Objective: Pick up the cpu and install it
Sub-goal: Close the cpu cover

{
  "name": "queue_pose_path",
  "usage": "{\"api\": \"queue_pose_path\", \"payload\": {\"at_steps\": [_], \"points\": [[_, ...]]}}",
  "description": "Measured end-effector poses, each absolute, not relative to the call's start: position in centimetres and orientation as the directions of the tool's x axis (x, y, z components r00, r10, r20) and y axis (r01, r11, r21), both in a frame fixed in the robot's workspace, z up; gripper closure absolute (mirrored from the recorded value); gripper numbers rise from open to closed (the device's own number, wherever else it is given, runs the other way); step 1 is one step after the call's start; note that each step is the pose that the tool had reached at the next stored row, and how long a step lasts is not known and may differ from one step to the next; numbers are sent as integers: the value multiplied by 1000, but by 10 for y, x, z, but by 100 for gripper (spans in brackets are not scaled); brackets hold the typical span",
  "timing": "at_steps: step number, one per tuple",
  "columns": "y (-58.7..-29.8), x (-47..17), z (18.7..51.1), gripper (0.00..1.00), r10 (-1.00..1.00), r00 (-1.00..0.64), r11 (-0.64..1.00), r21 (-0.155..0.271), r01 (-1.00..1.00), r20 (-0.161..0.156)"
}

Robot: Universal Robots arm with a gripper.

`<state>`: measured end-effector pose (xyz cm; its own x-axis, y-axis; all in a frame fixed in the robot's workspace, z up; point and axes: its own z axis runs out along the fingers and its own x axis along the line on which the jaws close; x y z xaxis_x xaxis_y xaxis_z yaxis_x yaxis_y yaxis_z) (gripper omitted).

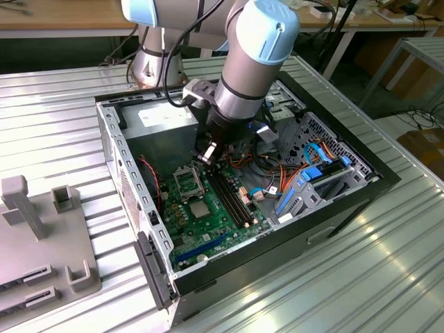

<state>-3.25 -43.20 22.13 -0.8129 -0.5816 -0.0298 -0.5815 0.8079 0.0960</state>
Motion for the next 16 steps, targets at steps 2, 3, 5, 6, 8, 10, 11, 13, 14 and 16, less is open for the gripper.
{"api": "queue_pose_path", "payload": {"at_steps": [2, 3, 5, 6, 8, 10, 11, 13, 14, 16], "points": [[-432, -32, 220, 89, -602, -798, 792, 100, -602, -33], [-432, -32, 220, 89, -613, -790, 784, 103, -613, -35], [-432, -32, 219, 89, -636, -771, 764, 108, -636, -39], [-432, -32, 219, 89, -647, -762, 755, 110, -647, -41], [-432, -33, 218, 89, -661, -749, 741, 117, -661, -47], [-432, -33, 217, 89, -668, -742, 732, 127, -669, -57], [-432, -34, 216, 89, -669, -741, 731, 131, -670, -60], [-432, -37, 215, 89, -669, -740, 729, 136, -671, -64], [-432, -38, 214, 89, -671, -739, 728, 136, -672, -64], [-432, -39, 212, 89, -680, -730, 719, 137, -682, -66]]}}
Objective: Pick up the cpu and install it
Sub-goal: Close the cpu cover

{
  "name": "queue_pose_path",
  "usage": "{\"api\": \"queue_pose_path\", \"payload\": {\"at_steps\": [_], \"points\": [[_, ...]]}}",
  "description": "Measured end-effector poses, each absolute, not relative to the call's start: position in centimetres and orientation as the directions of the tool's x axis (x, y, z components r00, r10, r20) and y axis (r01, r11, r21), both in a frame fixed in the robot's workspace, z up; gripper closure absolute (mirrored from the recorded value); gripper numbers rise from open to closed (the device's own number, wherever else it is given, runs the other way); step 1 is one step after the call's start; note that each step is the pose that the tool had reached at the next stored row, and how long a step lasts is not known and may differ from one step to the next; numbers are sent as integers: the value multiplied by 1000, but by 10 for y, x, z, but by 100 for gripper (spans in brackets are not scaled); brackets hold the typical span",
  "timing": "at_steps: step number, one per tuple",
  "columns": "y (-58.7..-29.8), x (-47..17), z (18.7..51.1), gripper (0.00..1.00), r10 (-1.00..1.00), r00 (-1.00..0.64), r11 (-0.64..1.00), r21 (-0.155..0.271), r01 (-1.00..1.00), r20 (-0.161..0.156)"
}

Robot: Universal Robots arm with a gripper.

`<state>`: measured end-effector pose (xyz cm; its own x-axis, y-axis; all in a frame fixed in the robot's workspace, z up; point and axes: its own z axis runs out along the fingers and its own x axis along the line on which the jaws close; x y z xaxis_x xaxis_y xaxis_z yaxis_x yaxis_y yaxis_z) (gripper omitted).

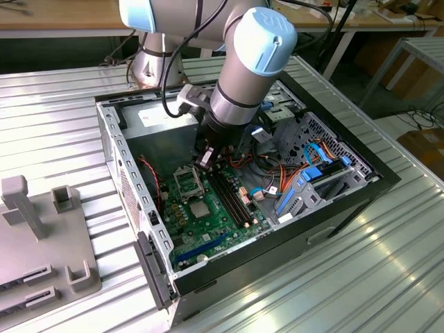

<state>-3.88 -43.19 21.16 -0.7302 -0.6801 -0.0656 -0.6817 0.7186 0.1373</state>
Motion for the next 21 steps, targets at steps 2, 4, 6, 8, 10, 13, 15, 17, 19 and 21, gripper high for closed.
{"api": "queue_pose_path", "payload": {"at_steps": [2, 4, 6, 8, 10, 13, 15, 17, 19, 21], "points": [[-432, -39, 210, 89, -695, -716, 704, 138, -697, -66], [-432, -39, 210, 89, -715, -696, 684, 138, -716, -66], [-432, -40, 210, 89, -726, -684, 673, 137, -727, -65], [-432, -40, 209, 89, -734, -676, 665, 137, -734, -66], [-432, -40, 209, 89, -738, -671, 660, 137, -739, -65], [-432, -40, 210, 89, -741, -669, 659, 130, -741, -56], [-432, -40, 210, 89, -742, -669, 660, 122, -741, -46], [-432, -40, 211, 89, -743, -668, 661, 117, -741, -39], [-432, -40, 212, 89, -743, -668, 661, 115, -741, -37], [-432, -40, 214, 89, -743, -668, 661, 115, -742, -37]]}}
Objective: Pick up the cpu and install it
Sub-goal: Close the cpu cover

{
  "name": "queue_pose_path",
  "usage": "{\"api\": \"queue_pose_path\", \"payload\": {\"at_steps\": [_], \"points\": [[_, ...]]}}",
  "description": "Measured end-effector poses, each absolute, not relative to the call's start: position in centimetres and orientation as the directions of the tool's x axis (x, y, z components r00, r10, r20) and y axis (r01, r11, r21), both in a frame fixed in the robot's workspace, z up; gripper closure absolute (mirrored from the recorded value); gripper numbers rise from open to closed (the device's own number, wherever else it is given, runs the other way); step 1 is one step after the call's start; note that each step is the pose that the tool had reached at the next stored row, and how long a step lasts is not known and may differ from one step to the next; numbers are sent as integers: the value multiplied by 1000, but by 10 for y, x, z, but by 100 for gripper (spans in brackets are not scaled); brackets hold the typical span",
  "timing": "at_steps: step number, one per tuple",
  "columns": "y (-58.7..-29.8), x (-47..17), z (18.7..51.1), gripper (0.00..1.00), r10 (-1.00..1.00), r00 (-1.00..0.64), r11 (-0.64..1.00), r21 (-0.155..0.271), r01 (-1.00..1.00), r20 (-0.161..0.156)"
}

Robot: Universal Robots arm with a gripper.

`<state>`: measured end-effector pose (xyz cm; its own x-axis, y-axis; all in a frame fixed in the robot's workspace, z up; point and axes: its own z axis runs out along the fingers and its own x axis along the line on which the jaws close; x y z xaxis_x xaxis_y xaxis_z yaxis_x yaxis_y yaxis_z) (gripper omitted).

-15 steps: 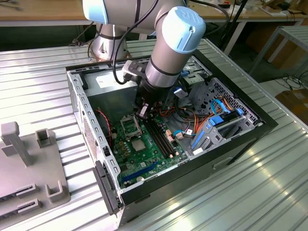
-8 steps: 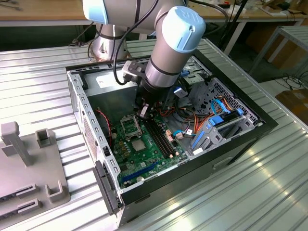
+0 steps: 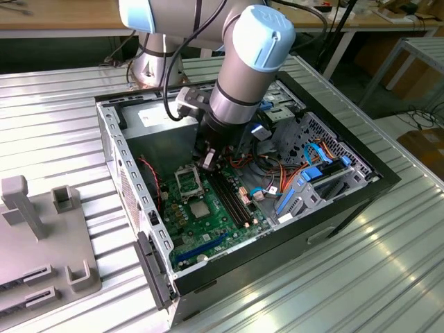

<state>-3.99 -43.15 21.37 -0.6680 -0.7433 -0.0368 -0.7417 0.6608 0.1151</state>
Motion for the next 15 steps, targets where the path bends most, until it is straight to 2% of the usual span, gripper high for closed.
{"api": "queue_pose_path", "payload": {"at_steps": [9, 15], "points": [[-431, -41, 222, 89, -744, -667, 660, 112, -743, -34], [-431, -41, 227, 89, -746, -666, 661, 101, -744, -21]]}}
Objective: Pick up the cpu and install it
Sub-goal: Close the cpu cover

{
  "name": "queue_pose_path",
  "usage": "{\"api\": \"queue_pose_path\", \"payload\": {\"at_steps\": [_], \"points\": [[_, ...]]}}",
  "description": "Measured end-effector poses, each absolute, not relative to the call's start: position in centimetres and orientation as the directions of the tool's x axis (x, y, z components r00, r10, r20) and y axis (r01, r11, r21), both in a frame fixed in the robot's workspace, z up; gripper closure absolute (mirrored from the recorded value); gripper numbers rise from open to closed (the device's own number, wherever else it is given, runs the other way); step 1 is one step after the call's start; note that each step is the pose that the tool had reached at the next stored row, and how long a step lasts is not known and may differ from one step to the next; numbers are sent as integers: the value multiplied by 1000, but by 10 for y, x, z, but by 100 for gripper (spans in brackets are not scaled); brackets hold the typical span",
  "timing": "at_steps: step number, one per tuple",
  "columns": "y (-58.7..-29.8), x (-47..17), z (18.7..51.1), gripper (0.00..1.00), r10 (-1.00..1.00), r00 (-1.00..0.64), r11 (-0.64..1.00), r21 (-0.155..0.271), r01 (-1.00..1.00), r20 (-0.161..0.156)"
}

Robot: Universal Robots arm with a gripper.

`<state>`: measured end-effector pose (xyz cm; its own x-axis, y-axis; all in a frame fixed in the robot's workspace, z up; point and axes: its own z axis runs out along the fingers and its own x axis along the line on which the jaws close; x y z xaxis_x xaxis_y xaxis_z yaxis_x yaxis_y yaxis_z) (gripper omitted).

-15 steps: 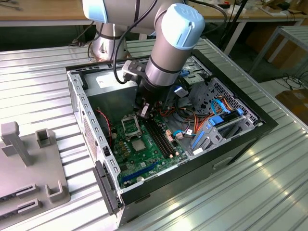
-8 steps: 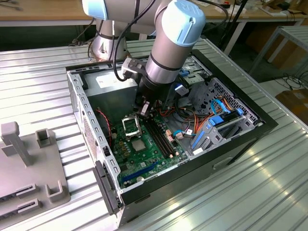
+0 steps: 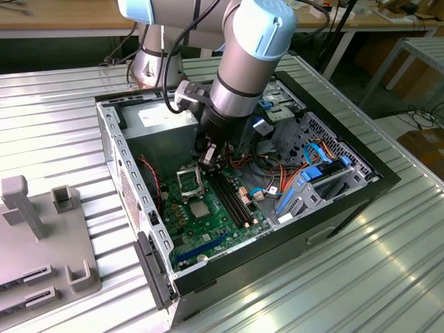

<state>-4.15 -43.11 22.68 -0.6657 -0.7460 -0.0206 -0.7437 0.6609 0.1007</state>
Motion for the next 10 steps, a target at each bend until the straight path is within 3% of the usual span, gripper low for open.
{"api": "queue_pose_path", "payload": {"at_steps": [10], "points": [[-431, -42, 237, 89, -748, -664, 663, 73, -745, 11]]}}
